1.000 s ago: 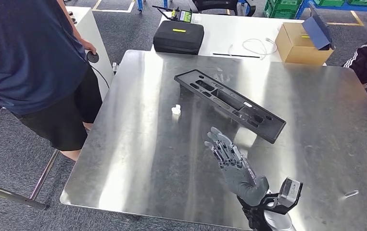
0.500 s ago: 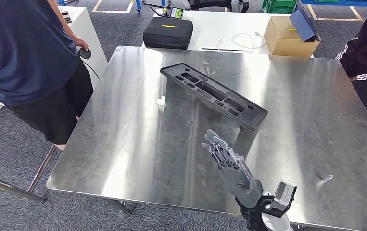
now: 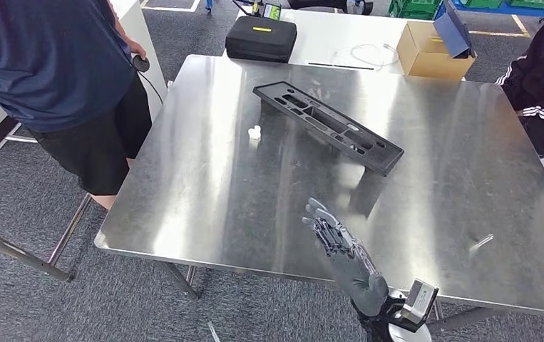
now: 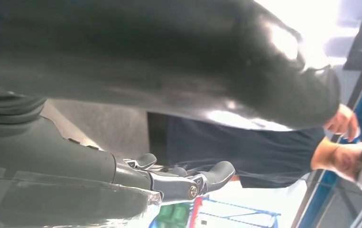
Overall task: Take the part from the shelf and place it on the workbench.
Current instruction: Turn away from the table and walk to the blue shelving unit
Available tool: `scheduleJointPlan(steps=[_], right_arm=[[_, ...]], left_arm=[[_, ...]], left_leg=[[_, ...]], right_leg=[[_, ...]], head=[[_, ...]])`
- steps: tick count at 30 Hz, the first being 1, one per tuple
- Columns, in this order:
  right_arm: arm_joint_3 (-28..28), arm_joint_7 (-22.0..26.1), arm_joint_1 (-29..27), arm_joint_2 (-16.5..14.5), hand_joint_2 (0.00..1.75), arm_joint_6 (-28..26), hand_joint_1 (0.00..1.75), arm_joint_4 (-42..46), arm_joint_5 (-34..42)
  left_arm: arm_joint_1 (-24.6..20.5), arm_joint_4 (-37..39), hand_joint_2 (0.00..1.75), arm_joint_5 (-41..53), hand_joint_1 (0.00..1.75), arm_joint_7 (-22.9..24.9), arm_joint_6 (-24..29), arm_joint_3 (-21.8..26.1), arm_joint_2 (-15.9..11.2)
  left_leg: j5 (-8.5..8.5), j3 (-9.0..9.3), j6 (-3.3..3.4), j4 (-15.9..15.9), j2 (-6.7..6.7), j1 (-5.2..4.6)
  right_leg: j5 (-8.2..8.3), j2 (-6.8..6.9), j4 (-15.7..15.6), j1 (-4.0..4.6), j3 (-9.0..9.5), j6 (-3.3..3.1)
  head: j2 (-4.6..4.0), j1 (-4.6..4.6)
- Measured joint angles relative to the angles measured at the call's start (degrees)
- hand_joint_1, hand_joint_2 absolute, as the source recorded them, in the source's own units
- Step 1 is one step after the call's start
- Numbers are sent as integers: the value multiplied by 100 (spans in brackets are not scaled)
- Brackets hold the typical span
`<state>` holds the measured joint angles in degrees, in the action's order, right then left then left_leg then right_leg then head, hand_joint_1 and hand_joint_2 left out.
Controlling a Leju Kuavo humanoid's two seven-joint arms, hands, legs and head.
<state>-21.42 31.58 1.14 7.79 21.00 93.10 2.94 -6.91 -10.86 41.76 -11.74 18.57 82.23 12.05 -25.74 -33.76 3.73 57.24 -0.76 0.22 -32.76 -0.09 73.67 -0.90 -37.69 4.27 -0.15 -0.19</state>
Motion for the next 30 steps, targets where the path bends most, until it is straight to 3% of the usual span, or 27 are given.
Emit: scheduleJointPlan(steps=[2, 3, 5, 6, 8, 9, 11, 12, 13, 14, 15, 17, 19, 20, 23, 24, 25, 27, 28, 29, 30], right_arm=[[13, 0, -21, 2, 0, -47, 0, 23, -44], [16, 0, -28, 1, 0, -63, 0, 45, -64], [28, 1, -51, 1, 0, -83, 0, 93, -97], [36, 1, -73, 2, 0, -88, 0, 110, -111], [46, 2, -112, 3, 0, -102, 0, 128, -136], [49, 2, -126, 2, 0, -111, 0, 140, -154], [49, 2, -145, -3, 0, -131, 0, 166, -198], [49, 0, -157, -4, 0, -138, 0, 176, -223], [50, -6, -169, -4, 0, -150, 0, 181, -258], [52, -22, -180, -3, 0, -167, 0, 182, -308], [54, -44, -187, -2, 0, -191, 0, 182, -373], [58, -95, -190, -1, 0, -244, 0, 182, -521], [65, -167, -183, 4, 0, -324, 0, 179, -726], [67, -221, -177, 11, 0, -375, 0, 169, -856], [68, -465, -167, 61, 0, -558, 0, 5, -1294], [72, -545, -174, 88, 0, -644, 0, -104, -1451], [83, -598, -186, 118, 0, -749, 0, -244, -1603], [129, -650, -213, 168, 0, -957, 0, -546, -1854], [157, -661, -230, 187, 0, -1034, 0, -695, -1939], [181, -679, -251, 202, 0, -1083, 0, -824, -2004], [196, -709, -276, 211, 0, -1117, 0, -932, -2064]], left_arm=[[1, 0, 0, 9, 0, -2, 0, 0, -1], [0, 1, 0, 11, 0, -2, 0, 0, -1], [0, 2, 0, 13, 0, -2, 2, 0, -1], [1, 2, 0, 13, 0, -1, 4, 0, -1], [9, 2, 0, 12, 0, 4, 11, 0, -2], [13, 3, 0, 10, 0, 7, 14, 0, -1], [16, 5, 0, 5, 0, 8, 16, 0, 1], [16, 6, 0, 4, 0, 8, 16, 0, 1], [16, 7, 0, 3, 0, 8, 16, 0, 1], [15, 7, 0, 3, 0, 10, 16, 0, 0], [13, 8, 0, 3, 0, 14, 16, 1, -1], [3, 9, 0, 2, 0, 22, 16, 1, -1], [-16, 9, 0, 2, 0, 28, 16, 0, 3], [-25, 9, 0, 2, 0, 31, 16, 0, 5], [-25, 9, 0, -1, 0, 56, 16, 1, 8], [-25, 9, 0, -4, 0, 66, 17, 1, 7], [-26, 9, 0, -8, 0, 77, 18, 1, 6], [-32, 9, 0, -20, 0, 89, 19, 1, 3], [-30, 9, 0, -27, 0, 94, 19, 1, 3], [-28, 9, 0, -32, 0, 95, 19, 2, 3], [-26, 9, 0, -36, 0, 96, 19, 2, 3]], left_leg=[[104, -141, -40, 29, -3, -1], [145, -196, -70, 53, -3, -8], [230, -268, -138, 95, -5, -28], [274, -287, -172, 100, -5, -30], [228, -334, -236, 152, 8, -8], [58, -383, -266, 273, 17, 5], [-511, -535, -312, 810, 38, 27], [-756, -608, -330, 1166, 43, 36], [-876, -648, -345, 1475, 49, 45], [-857, -627, -356, 1658, 53, 54], [-733, -522, -359, 1665, 56, 64], [-447, -38, -354, 1126, 64, 90], [-429, 470, -331, 391, 89, 91], [-474, 588, -312, 178, 104, 75], [-410, 502, -164, 45, 95, 25], [-344, 432, -91, 30, 80, 21], [-267, 347, -28, 13, 65, 21], [-125, 173, 34, 17, 56, 1], [-51, 86, 42, 20, 52, -9], [20, -2, 42, 24, 46, -17], [93, -92, 39, 30, 41, -21]], right_leg=[[217, 3, -659, -26, 534, 118], [241, 0, -1104, -21, 841, 125], [170, -6, -1697, 3, 1190, 63], [148, -10, -1772, 22, 1203, 12], [208, -3, -1772, -11, 1121, -118], [259, 3, -1773, -25, 1075, -201], [371, 19, -1772, -25, 961, -330], [428, 26, -1769, -15, 905, -360], [485, 31, -1763, -5, 842, -363], [544, 33, -1751, 2, 774, -356], [595, 34, -1735, 4, 703, -339], [674, 31, -1684, 3, 575, -292], [733, 34, -1629, 24, 489, -222], [770, 38, -1614, 30, 456, -174], [851, 44, -1588, 15, 352, -48], [755, 40, -1502, 8, 287, -53], [555, 35, -1298, 5, 196, -82], [38, 25, -618, 0, -8, -164], [-134, 22, -260, 0, -71, -168], [-181, 20, -23, 1, -71, -133], [-121, 20, 55, 0, 5, -75]], head=[[0, -4], [0, -1], [0, 2], [0, 6], [0, 7], [0, 11], [0, 21], [0, 24], [0, 24], [0, 24], [0, 26], [0, 30], [0, 26], [0, 24], [0, 19], [0, 15], [0, 8], [0, -9], [0, -14], [0, -13], [0, -14]])
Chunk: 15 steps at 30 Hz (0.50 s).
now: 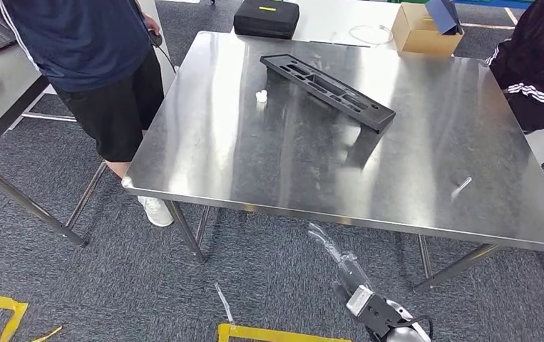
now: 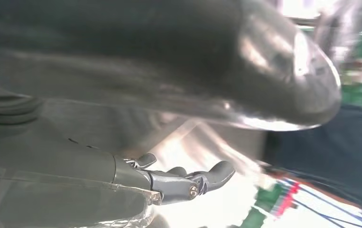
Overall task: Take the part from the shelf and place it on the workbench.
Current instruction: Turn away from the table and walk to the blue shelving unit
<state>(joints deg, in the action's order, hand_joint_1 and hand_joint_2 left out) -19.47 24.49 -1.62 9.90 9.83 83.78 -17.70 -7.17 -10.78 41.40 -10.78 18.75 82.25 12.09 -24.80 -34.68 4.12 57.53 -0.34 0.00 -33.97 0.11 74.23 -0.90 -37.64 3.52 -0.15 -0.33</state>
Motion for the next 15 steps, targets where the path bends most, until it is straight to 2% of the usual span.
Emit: scheduleJointPlan(steps=[1, 2, 3, 4, 5, 6, 8, 9, 10, 11, 12, 13, 14, 15], right_arm=[[10, -38, -23, 9, 0, -22, 0, -97, -54], [20, -79, -33, 14, 0, -34, 0, -201, -110], [31, -123, -24, 16, 0, -42, 0, -342, -178], [46, -160, -2, 19, 0, -47, 0, -523, -253], [66, -182, 26, 19, 0, -59, 0, -761, -335], [81, -186, 47, 19, 0, -76, 0, -1015, -410], [98, -148, 60, 16, 0, -120, 0, -1477, -500], [99, -128, 68, 10, 0, -134, 0, -1652, -521], [101, -115, 79, 1, 0, -145, 0, -1799, -530], [101, -109, 94, -10, 0, -152, 0, -1919, -535], [102, -126, 109, -21, 0, -156, 0, -2020, -557], [102, -176, 138, -31, 0, -175, 0, -2153, -613], [101, -245, 186, -50, 0, -227, 0, -2332, -716], [99, -329, 259, -78, 0, -329, 0, -2590, -858]], left_arm=[[1, 0, 0, -2, 0, 1, 0, 0, 0], [2, 0, 0, -3, 0, 1, 0, 0, 0], [2, 1, 0, -4, 0, 1, 0, 0, 2], [2, 2, 0, -4, 0, 3, 0, 0, 5], [1, 3, 0, -3, 0, 4, -1, -1, 8], [1, 4, 0, -2, 0, 7, -1, -1, 11], [12, 4, 0, 1, 0, 12, -1, -1, 11], [19, 4, 0, 2, 0, 15, 1, -1, 9], [26, 4, 0, 2, 0, 19, 2, 0, 8], [27, 4, 0, 1, 0, 22, 2, 0, 7], [27, 4, 0, 1, 0, 25, 2, 0, 7], [27, 4, 0, 0, 0, 27, 2, 0, 7], [26, 4, 0, 0, 0, 22, 2, 0, 6], [26, 4, 0, 0, 0, 11, 2, 0, 5]], left_leg=[[69, -92, -9, 6, -3, -1], [138, -173, -26, 13, -5, 0], [199, -236, -51, 22, -6, -8], [259, -277, -79, 28, -9, -16], [324, -302, -107, 25, -13, -26], [385, -317, -134, 18, -15, -34], [454, -357, -190, 7, -10, -28], [348, -396, -223, 70, 0, -18], [127, -457, -256, 235, 11, -6], [-181, -534, -285, 513, 21, 11], [-491, -614, -311, 877, 27, 19], [-704, -674, -332, 1256, 29, 31], [-767, -686, -350, 1542, 30, 45], [-696, -623, -362, 1672, 30, 62]], right_leg=[[128, 0, -121, -2, 167, 64], [246, 1, -433, -3, 433, 114], [311, 1, -891, 7, 782, 131], [294, 0, -1367, 24, 1101, 114], [246, 0, -1735, 44, 1332, 79], [203, -1, -1944, 69, 1448, 40], [240, 5, -1987, 45, 1390, -47], [293, 12, -1980, 22, 1339, -98], [357, 22, -1981, -4, 1280, -163], [418, 32, -1978, -17, 1215, -214], [476, 41, -1975, -5, 1148, -251], [536, 49, -1970, 3, 1077, -270], [597, 55, -1959, 10, 1007, -265], [653, 58, -1938, 13, 928, -250]], head=[[0, 1], [0, 1], [0, -2], [0, 3], [0, 8], [0, 11], [0, 22], [0, 27], [0, 37], [0, 43], [0, 48], [0, 51], [0, 50], [0, 51]])
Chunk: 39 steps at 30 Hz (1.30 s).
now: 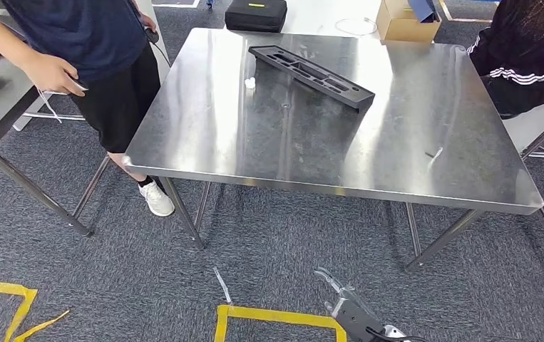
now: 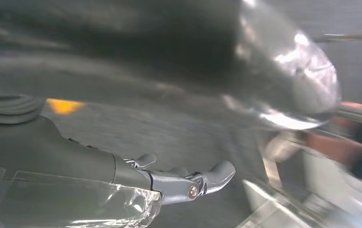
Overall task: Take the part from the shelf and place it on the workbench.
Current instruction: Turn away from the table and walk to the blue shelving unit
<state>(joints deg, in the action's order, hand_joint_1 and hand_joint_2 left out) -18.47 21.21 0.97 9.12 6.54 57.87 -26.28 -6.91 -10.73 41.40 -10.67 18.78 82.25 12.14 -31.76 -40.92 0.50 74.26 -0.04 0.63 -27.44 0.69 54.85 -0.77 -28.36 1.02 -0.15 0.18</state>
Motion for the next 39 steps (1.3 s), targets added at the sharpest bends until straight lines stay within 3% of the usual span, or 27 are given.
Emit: scheduleJointPlan(steps=[2, 3, 4, 6, 8, 9, 11, 13, 14, 15, 16, 18, 19, 21, 23, 25, 26, 28, 29, 30, 31, 32, 33, 34, 36, 37, 39], right_arm=[[2, -165, 204, -103, 0, -365, 0, -793, -295], [9, -272, 308, -164, 0, -579, 0, -1242, -404], [21, -408, 402, -228, 0, -778, 0, -1676, -478], [59, -756, 549, -344, 0, -1033, 0, -2382, -552], [120, -1162, 636, -449, 0, -1086, 0, -2944, -586], [153, -1373, 654, -493, 0, -1062, 0, -3174, -593], [224, -1749, 669, -567, 0, -1013, 0, -3539, -585], [319, -2072, 682, -622, 0, -1003, 0, -3812, -543], [376, -2216, 686, -646, 0, -1015, 0, -3928, -512], [433, -2344, 688, -669, 0, -1042, 0, -4031, -470], [496, -2461, 685, -698, 0, -1083, 0, -4122, -422], [617, -2648, 673, -756, 0, -1171, 0, -4259, -340], [677, -2736, 665, -785, 0, -1210, 0, -4310, -305], [784, -2864, 632, -841, 0, -1275, 0, -4393, -239], [880, -2950, 568, -896, 0, -1332, 0, -4470, -179], [967, -3012, 491, -939, 0, -1380, 0, -4537, -136], [1006, -3030, 458, -953, 0, -1408, 0, -4562, -119], [1070, -3036, 418, -970, 0, -1465, 0, -4594, -88], [1098, -3022, 402, -978, 0, -1488, 0, -4605, -78], [1124, -3003, 388, -987, 0, -1503, 0, -4616, -71], [1149, -2980, 372, -994, 0, -1515, 0, -4624, -69], [1170, -2960, 359, -1001, 0, -1521, 0, -4630, -69], [1185, -2946, 348, -1005, 0, -1527, 0, -4635, -67], [1194, -2935, 338, -1010, 0, -1538, 0, -4639, -61], [1215, -2916, 329, -1020, 0, -1569, 0, -4645, -39], [1229, -2910, 326, -1030, 0, -1585, 0, -4650, -34], [1260, -2910, 314, -1046, 0, -1601, 0, -4672, -50]], left_arm=[[-2, 0, 0, 2, 0, -46, 0, 0, 1], [-5, 1, 0, 6, 0, -79, 0, 0, 4], [-8, 1, 0, 17, 0, -110, -1, -1, 9], [-8, 2, 0, 46, 0, -148, 8, -2, 15], [0, 3, 0, 63, 0, -141, 53, -2, 15], [2, 3, 0, 63, 0, -132, 95, -2, 17], [1, 4, 0, 58, 0, -120, 201, -2, 22], [2, 5, 0, 50, 0, -125, 292, -2, 37], [3, 5, 0, 49, 0, -128, 318, -2, 44], [3, 6, 0, 52, 0, -132, 332, -2, 52], [3, 7, 0, 69, 0, -132, 319, -3, 56], [2, 8, 0, 119, 0, -122, 258, -10, 56], [1, 9, 0, 146, 0, -113, 226, -17, 54], [-1, 9, 0, 179, 0, -93, 199, -30, 46], [3, 9, 0, 199, 0, -77, 201, -36, 38], [13, 9, 0, 221, 0, -61, 211, -49, 30], [18, 9, 0, 228, 0, -51, 215, -58, 27], [17, 9, 0, 234, 0, -36, 217, -76, 25], [16, 9, 0, 234, 0, -33, 216, -81, 25], [13, 9, 0, 235, 0, -33, 215, -84, 24], [11, 9, 0, 235, 0, -32, 214, -87, 24], [8, 9, 0, 235, 0, -32, 212, -90, 23], [2, 9, 0, 236, 0, -31, 211, -96, 23], [-5, 9, 0, 236, 0, -30, 213, -105, 23], [-20, 9, 0, 237, 0, -28, 226, -122, 28], [-24, 9, 0, 238, 0, -23, 240, -128, 31], [-24, 9, 0, 238, 0, 1, 280, -133, 40]], left_leg=[[311, 396, -19, -323, 0, 43], [369, 695, -31, -702, 8, 59], [347, 964, -26, -1092, 26, 60], [215, 1239, 10, -1556, 62, 21], [232, 1218, 95, -1652, 60, -10], [270, 1185, 154, -1680, 50, -13], [375, 1081, 285, -1722, 27, -11], [491, 931, 340, -1719, 8, -38], [552, 852, 344, -1717, -1, -49], [616, 767, 342, -1714, -10, -57], [680, 683, 334, -1711, -15, -60], [802, 546, 299, -1702, -18, -60], [860, 498, 269, -1696, -18, -67], [974, 456, 207, -1700, -27, -85], [1059, 436, 148, -1711, -36, -84], [813, 364, 82, -1559, -20, -58], [523, 299, 50, -1328, -11, -44], [-85, 161, -2, -624, -5, -21], [-243, 118, -20, -271, -4, -12], [-225, 136, -33, -45, -4, -2], [-92, 230, -40, 22, -4, 8], [87, 421, -44, -114, -4, 21], [219, 701, -44, -415, 0, 35], [232, 1015, -41, -828, 10, 41], [85, 1448, -9, -1492, 39, 23], [23, 1509, 8, -1649, 48, -3], [63, 1407, 99, -1724, 35, -20]], right_leg=[[103, -4, 63, -10, -172, 53], [141, -6, 106, -11, -261, 83], [176, -4, 146, -9, -334, 117], [249, 9, 195, -6, -429, 217], [301, 15, 212, -26, -488, 327], [241, 9, 268, -36, -544, 341], [-111, -9, 667, -42, -726, 286], [-553, -29, 1419, -39, -943, 232], [-668, -35, 1736, -38, -997, 244], [-673, -40, 1900, -37, -972, 286], [-572, -40, 1840, -37, -839, 346], [-333, -40, 1162, -38, -287, 426], [-311, -41, 672, -21, 59, 413], [-398, -50, 19, 21, 463, 314], [-392, -53, -86, 26, 454, 208], [-288, -33, -65, -10, 353, 85], [-221, -20, -63, -27, 284, 18], [-96, -5, -43, 0, 129, -55], [-33, -1, -28, 12, 50, -63], [32, 3, -4, 21, -42, -58], [93, 5, 30, 24, -141, -44], [148, 5, 74, 22, -244, -24], [195, 2, 126, 20, -347, 3], [231, -1, 181, 25, -431, 35], [314, 0, 248, 33, -542, 123], [368, 2, 260, 29, -585, 171], [432, 2, 286, 19, -678, 246]], head=[[0, 0], [0, 5], [0, 4], [0, 8], [0, 7], [0, 4], [0, -13], [0, -24], [0, -24], [0, -26], [0, -30], [0, -34], [0, -34], [0, -23], [0, -10], [0, 2], [0, 12], [0, 25], [0, 25], [0, 24], [0, 24], [0, 25], [0, 28], [0, 29], [0, 20], [0, 14], [0, 10]])
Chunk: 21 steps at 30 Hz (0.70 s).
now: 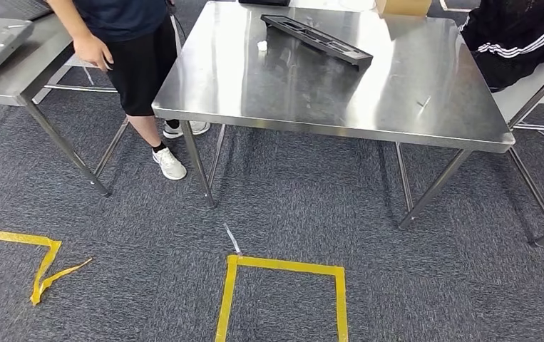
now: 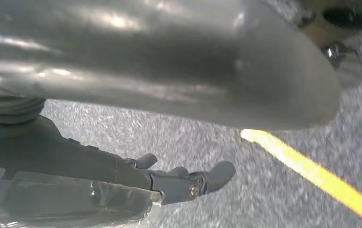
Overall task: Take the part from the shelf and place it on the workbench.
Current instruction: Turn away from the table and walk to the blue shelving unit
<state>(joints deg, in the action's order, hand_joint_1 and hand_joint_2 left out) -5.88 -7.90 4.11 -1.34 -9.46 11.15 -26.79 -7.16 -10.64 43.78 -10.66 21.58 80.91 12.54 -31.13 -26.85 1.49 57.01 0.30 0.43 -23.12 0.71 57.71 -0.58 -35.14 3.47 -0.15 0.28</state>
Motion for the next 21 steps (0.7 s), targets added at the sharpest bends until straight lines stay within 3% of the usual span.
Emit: scheduleJointPlan(steps=[1, 3, 4, 5, 6, 7, 8, 9, 10, 12, 13, 15, 16, 18, 19, 20, 21], right_arm=[[10, -4, -11, -10, 0, -4, 0, -11, -17], [21, -16, -39, -28, 0, -15, 0, -26, -34], [26, -20, -48, -37, 0, -21, 0, -29, -38], [28, -22, -53, -40, 0, -25, 0, -31, -38], [31, -21, -53, -39, 0, -28, 0, -32, -38], [32, -21, -53, -37, 0, -30, 0, -34, -38], [32, -21, -52, -36, 0, -31, 0, -34, -38], [33, -21, -50, -36, 0, -33, 0, -34, -38], [33, -21, -44, -36, 0, -36, 0, -34, -38], [35, -19, -25, -34, 0, -52, 0, -35, -31], [38, -16, -19, -35, 0, -63, 0, -36, -24], [50, -10, -28, -45, 0, -79, 0, -42, -8], [59, -9, -43, -50, 0, -86, 0, -47, 1], [77, -9, -64, -56, 0, -92, 0, -57, 14], [82, -9, -68, -58, 0, -95, 0, -57, 18], [85, -9, -67, -62, 0, -97, 0, -57, 19], [86, -8, -66, -66, 0, -99, 0, -57, 22]], left_arm=[[1, 0, 0, -1, 0, 11, 22, -1, 2], [4, 0, 0, -5, 0, 16, 48, -2, 3], [5, 0, 0, -8, 0, 15, 51, -2, 2], [7, 0, 0, -10, 0, 14, 51, -2, 2], [8, 0, 0, -11, 0, 13, 51, -2, 3], [8, 0, 0, -13, 0, 13, 51, -2, 3], [8, 0, 0, -13, 0, 12, 51, -2, 3], [6, 0, 0, -13, 0, 11, 49, -2, 3], [5, 0, 0, -15, 0, 7, 46, -2, 4], [2, 0, 0, -19, 0, -15, 34, -3, 10], [1, 0, 0, -20, 0, -31, 24, -4, 12], [10, 0, 0, -21, 0, -55, -25, -7, 7], [18, 0, 0, -20, 0, -60, -56, -8, 1], [35, 0, 0, -13, 0, -60, -113, -9, -9], [37, 0, 0, -9, 0, -58, -130, -9, -13], [38, 0, 0, -3, 0, -58, -141, -10, -15], [36, 0, 0, 3, 0, -58, -150, -12, -17]], left_leg=[[56, -80, 69, -22, -12, 2], [211, -263, 181, -38, -37, 0], [300, -371, 210, -36, -42, -10], [387, -473, 215, -34, -55, -18], [475, -572, 214, -30, -70, -25], [565, -678, 208, -27, -84, -29], [655, -781, 195, -23, -95, -28], [747, -875, 177, -17, -100, -28], [831, -959, 151, -11, -100, -33], [989, -1056, 93, 1, -104, -52], [1061, -1084, 66, -2, -109, -60], [1141, -1136, 4, 0, -108, -51], [1018, -1167, -28, 63, -97, -37], [411, -1263, -84, 494, -71, -6], [65, -1313, -105, 846, -63, 1], [-162, -1353, -122, 1234, -54, 9], [-222, -1360, -135, 1556, -46, 16]], right_leg=[[-104, -8, 89, -4, -64, -5], [-601, -26, 552, -16, -229, -80], [-893, -34, 921, -14, -306, -112], [-1079, -39, 1282, -15, -351, -107], [-1128, -44, 1560, -15, -338, -65], [-1053, -46, 1690, -15, -253, 4], [-900, -47, 1617, -16, -77, 77], [-767, -49, 1342, -17, 204, 128], [-726, -51, 878, -12, 595, 136], [-891, -64, -111, 20, 1276, 53], [-985, -72, -397, 41, 1442, 1], [-993, -70, -481, 28, 1400, -103], [-938, -57, -456, 12, 1339, -167], [-794, -18, -445, -13, 1203, -300], [-720, -6, -441, 4, 1122, -338], [-644, 7, -431, 17, 1028, -356], [-573, 15, -411, 28, 924, -352]], head=[[0, -9], [0, -37], [0, -51], [0, -57], [0, -58], [0, -58], [0, -57], [0, -58], [0, -62], [0, -60], [0, -56], [0, -39], [0, -29], [0, -9], [0, -3], [0, 0], [0, 2]])
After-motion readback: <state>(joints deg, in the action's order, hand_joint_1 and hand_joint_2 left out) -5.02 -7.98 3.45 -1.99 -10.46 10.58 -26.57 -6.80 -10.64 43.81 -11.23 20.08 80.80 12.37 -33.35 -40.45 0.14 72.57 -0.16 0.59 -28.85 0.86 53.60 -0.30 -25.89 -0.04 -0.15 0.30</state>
